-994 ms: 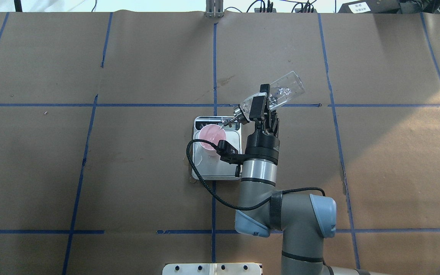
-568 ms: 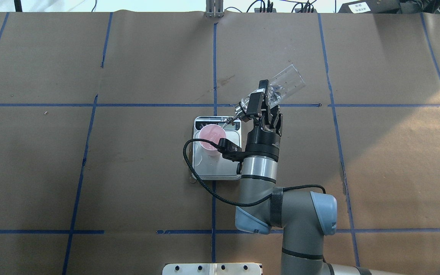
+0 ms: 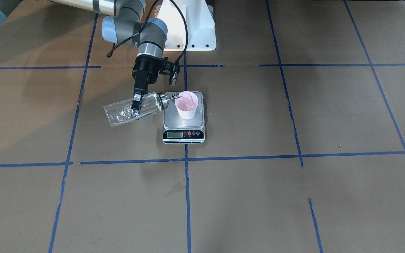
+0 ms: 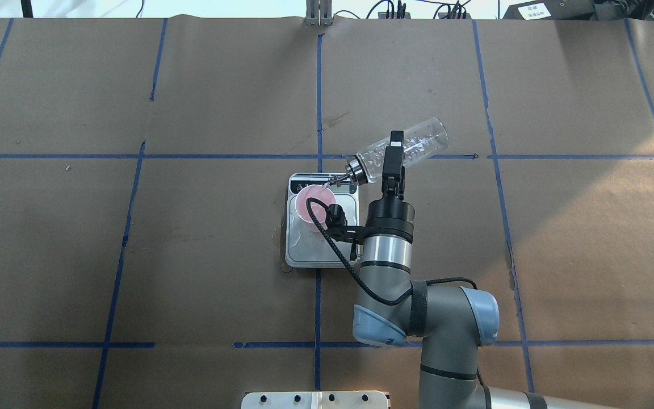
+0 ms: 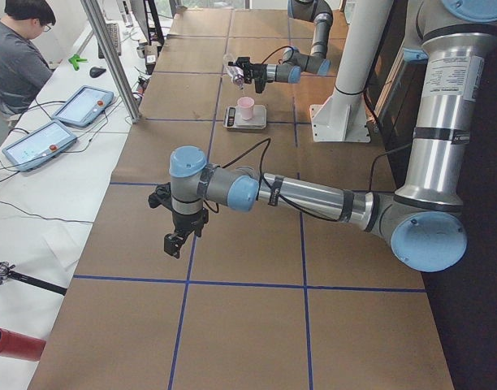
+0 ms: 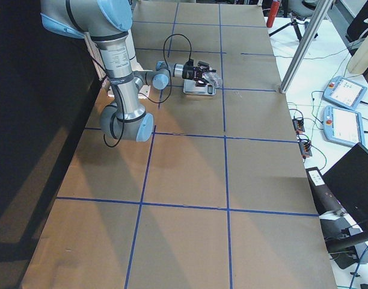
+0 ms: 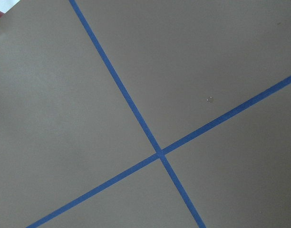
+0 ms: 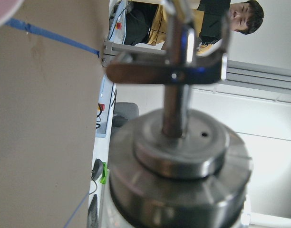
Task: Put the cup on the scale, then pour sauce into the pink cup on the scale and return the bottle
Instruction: 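Turn the bottle upright and carry it back with the right gripper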
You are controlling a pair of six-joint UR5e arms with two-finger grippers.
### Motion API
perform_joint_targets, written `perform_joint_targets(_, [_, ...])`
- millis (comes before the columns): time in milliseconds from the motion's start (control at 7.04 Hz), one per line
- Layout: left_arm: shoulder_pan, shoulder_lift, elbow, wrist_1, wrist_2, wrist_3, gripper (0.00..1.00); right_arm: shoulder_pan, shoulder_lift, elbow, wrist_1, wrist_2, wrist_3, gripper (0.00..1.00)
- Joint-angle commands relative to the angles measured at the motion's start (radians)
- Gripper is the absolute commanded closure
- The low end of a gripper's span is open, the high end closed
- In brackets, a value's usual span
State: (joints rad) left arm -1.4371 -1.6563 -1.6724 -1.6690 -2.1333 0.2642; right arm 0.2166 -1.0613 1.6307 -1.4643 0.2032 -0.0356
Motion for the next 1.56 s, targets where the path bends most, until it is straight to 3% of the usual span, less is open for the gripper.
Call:
perform_joint_targets(0, [-0.006, -0.003, -0.004, 0.0, 0.0, 0.0, 0.0, 0.003, 0.001, 0.0, 0.158, 0.105, 0.106, 1.0])
perform_joint_targets(284, [-0.011, -0.005, -0.009, 0.002, 0.001, -0.002, 0.0, 0.004, 0.001, 0.024, 0.17, 0.175, 0.254, 1.0])
perform_joint_targets(426, [-0.013, -0.008, -0.009, 0.002, 0.001, -0.002, 0.0, 0.006, -0.005, 0.097, 0.17, 0.258, 0.343, 1.0])
perform_joint_targets(710, [-0.017, -0.01, -0.009, 0.002, 0.001, -0.002, 0.0, 0.015, -0.118, 0.287, 0.17, 0.395, 0.506, 1.0])
perform_joint_targets(994, [-0.017, -0.011, -0.01, 0.002, 0.001, -0.002, 0.0, 0.05, -0.167, 0.343, 0.17, 0.488, 0.749, 1.0])
perform_joint_targets(1278, [-0.017, -0.014, -0.015, 0.002, 0.001, -0.003, 0.0, 0.197, -0.184, 0.388, 0.17, 0.76, 0.998, 1.0])
perform_joint_targets(1420, [-0.017, -0.019, -0.015, 0.002, 0.001, -0.005, 0.0, 0.239, -0.231, 0.391, 0.17, 0.803, 1.066, 1.0])
